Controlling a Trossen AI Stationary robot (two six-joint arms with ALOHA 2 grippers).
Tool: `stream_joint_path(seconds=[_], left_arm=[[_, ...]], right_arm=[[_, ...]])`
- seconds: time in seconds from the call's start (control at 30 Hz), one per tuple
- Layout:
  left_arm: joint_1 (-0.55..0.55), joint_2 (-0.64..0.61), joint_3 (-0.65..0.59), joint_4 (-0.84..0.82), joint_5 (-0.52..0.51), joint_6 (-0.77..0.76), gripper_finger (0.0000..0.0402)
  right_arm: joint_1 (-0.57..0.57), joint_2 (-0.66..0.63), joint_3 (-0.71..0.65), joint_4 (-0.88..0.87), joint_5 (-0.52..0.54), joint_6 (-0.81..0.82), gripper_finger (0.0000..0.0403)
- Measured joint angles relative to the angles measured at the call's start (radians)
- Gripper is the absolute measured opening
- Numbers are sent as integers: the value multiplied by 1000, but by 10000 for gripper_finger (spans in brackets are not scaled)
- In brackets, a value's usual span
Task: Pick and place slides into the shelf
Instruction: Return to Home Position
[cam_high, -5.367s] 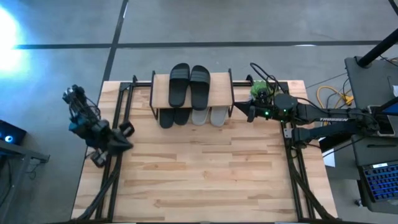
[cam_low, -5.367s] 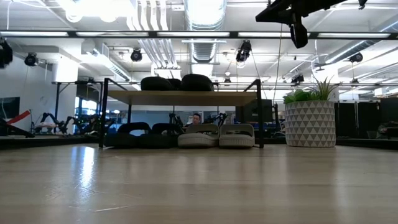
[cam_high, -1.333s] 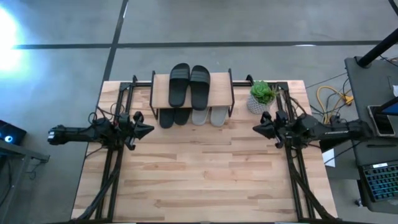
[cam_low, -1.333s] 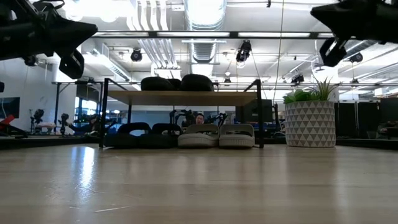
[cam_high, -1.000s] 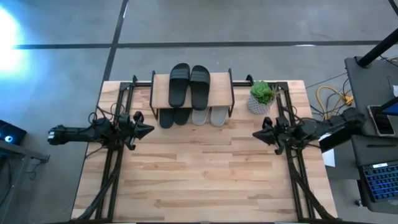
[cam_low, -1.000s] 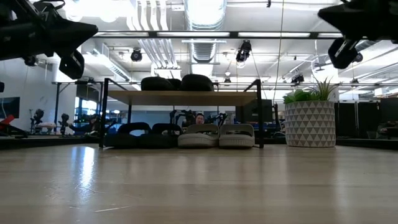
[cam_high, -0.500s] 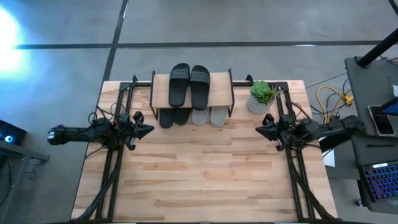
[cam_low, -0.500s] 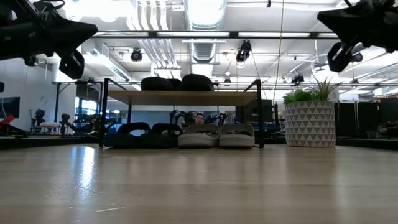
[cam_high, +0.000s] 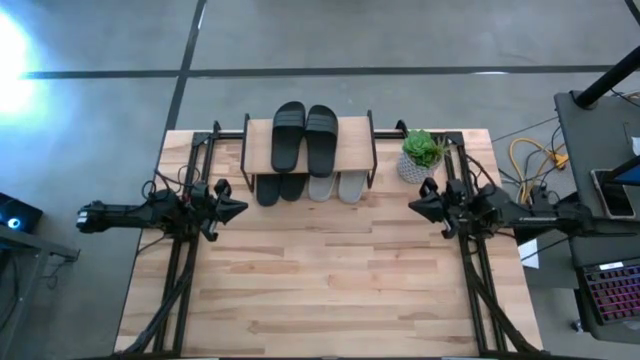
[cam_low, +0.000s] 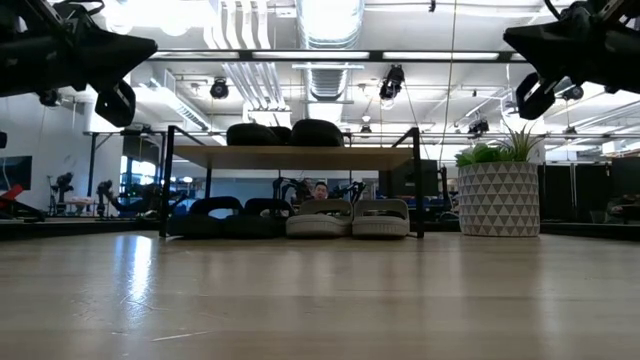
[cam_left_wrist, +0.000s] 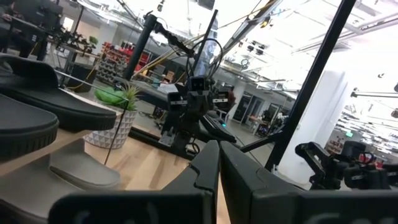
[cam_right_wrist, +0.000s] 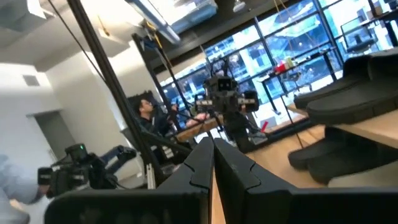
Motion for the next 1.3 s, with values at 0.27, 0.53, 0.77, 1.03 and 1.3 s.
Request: stream_joint_path(seconds=[0.27,0.53,0.77,1.03,1.3], left_arm=[[0,0,0,1,0,0,0],[-1,0,0,1,1,0,0],[-1,0,0,-2,1,0,0],[-1,1,0,-3,0,0,0],[-1,1,0,-3,1,0,0]], right_arm=[[0,-1,0,-65,1,-59,8],[0,-33,0,-141,4,-90,8],[0,-146,0,-282,3,-104,8],[0,-184,-1,-388,-23,-135,9],[0,-176,-1,-406,-25,-172,8]])
